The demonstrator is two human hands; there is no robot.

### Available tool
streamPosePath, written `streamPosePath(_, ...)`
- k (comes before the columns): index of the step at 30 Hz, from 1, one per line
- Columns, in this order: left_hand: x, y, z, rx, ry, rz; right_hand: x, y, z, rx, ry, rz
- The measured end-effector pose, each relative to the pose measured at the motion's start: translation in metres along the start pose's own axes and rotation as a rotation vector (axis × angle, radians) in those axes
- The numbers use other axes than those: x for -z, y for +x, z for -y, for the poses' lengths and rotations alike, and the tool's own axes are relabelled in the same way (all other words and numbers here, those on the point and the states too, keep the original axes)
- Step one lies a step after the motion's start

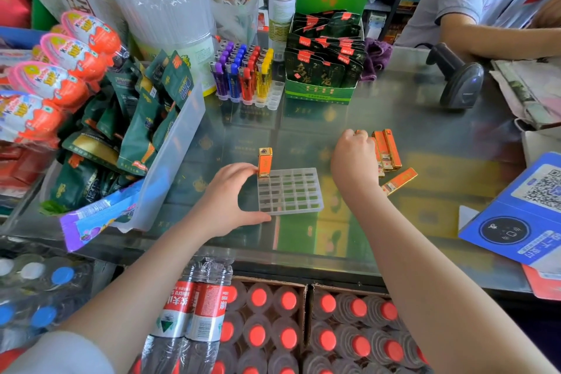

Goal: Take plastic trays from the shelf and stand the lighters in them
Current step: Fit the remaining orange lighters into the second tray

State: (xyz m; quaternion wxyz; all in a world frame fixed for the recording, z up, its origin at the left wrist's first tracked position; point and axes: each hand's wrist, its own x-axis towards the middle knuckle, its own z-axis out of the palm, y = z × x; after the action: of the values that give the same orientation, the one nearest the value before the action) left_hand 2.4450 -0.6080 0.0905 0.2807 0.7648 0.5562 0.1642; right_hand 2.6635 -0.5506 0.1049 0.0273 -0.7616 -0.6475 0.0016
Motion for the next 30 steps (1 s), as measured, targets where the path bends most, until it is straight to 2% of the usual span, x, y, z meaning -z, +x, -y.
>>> streamPosePath(5,0.002,-0.007,0.008,-0.004,-0.008,-0.025,0.0,0.004,0.007,-0.03,-0.074,-0.005)
streamPosePath(13,0.002,-0.01,0.011,-0.017,-0.01,-0.057,-0.001,-0.007,0.017,-0.184,0.091,-0.019)
streamPosePath(18,-0.001,-0.009,0.011,-0.05,-0.001,-0.086,-0.006,-0.033,0.012,-0.127,0.047,-0.059)
streamPosePath(23,-0.004,0.001,0.005,-0.08,-0.023,-0.038,0.009,-0.04,-0.016,-0.041,0.203,-0.102)
streamPosePath(25,-0.007,0.005,0.001,-0.093,-0.022,-0.033,0.008,-0.047,-0.034,-0.081,0.284,-0.135)
streamPosePath(30,-0.013,0.013,-0.011,-0.102,0.008,-0.009,0.003,-0.046,-0.055,-0.245,0.42,-0.031)
